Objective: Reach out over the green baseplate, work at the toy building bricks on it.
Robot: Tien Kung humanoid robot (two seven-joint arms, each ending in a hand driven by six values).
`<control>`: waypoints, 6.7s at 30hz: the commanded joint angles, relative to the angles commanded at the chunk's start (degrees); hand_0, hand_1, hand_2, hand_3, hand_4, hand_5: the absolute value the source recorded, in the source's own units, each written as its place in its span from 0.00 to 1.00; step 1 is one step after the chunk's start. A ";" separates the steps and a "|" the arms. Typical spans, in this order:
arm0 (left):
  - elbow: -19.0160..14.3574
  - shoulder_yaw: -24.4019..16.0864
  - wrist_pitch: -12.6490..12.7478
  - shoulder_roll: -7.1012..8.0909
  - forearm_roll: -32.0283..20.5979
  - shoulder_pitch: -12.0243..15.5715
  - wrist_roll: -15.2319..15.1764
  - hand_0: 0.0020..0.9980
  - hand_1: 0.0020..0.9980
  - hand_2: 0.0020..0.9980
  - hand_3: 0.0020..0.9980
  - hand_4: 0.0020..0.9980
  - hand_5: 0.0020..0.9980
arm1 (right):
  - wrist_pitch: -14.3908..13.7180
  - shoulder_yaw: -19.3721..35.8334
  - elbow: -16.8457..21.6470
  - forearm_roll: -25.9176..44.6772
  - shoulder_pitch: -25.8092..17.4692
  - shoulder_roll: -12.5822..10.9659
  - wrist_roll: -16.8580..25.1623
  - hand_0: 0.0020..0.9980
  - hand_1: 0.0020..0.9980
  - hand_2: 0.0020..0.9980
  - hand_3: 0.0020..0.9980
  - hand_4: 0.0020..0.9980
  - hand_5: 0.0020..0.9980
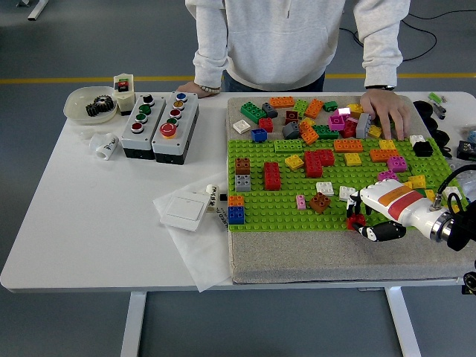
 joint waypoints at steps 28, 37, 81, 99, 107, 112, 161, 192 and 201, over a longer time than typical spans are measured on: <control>0.00 -0.02 -0.05 0.00 0.37 -0.18 0.18 0.81 0.84 0.89 0.76 0.77 0.71 | -0.66 -0.96 -3.93 0.92 1.64 1.22 0.89 0.27 0.40 0.48 0.49 0.61 0.14; 0.00 -0.33 -0.05 -0.05 0.82 -0.04 0.28 0.81 0.84 0.89 0.76 0.77 0.71 | -0.10 -1.34 -3.78 1.03 0.79 0.84 1.07 0.27 0.41 0.48 0.49 0.61 0.14; 0.00 -0.54 0.03 0.19 1.06 0.01 0.20 0.81 0.84 0.89 0.77 0.77 0.71 | -0.52 1.33 5.26 2.66 -0.82 -3.25 1.03 0.32 0.45 0.57 0.62 0.70 0.19; 0.00 0.07 -0.02 0.37 0.57 -0.09 0.05 0.80 0.84 0.89 0.77 0.78 0.70 | -2.74 -4.45 6.41 -5.70 -0.37 -6.30 2.75 0.62 0.65 0.74 0.80 0.97 0.26; 0.00 0.24 0.00 0.36 0.44 -0.14 0.05 0.80 0.84 0.89 0.77 0.78 0.70 | -4.11 -5.68 3.91 -6.49 0.71 -5.77 3.44 0.50 0.54 0.63 0.64 0.79 0.21; 0.00 0.38 -0.01 0.39 0.39 -0.14 0.09 0.80 0.83 0.89 0.77 0.78 0.70 | -4.20 -6.44 2.72 -6.75 1.11 -5.82 3.81 0.46 0.50 0.58 0.57 0.72 0.16; 0.00 -0.73 -0.11 0.37 2.31 0.09 0.50 0.80 0.83 0.88 0.77 0.78 0.70 | -5.70 -5.16 3.02 -6.00 0.31 -6.08 4.70 0.34 0.43 0.50 0.52 0.61 0.04; 0.00 -0.27 -0.17 0.45 2.23 -0.21 0.61 0.80 0.83 0.88 0.77 0.78 0.70 | -7.88 -7.12 -2.44 -7.64 4.09 -2.63 5.04 0.35 0.45 0.52 0.56 0.59 0.04; 0.00 -0.12 -0.13 0.48 1.96 -0.27 0.53 0.80 0.83 0.88 0.77 0.78 0.70 | -7.58 -6.79 -3.17 -8.44 4.12 -2.55 4.40 0.35 0.47 0.58 0.70 0.65 0.09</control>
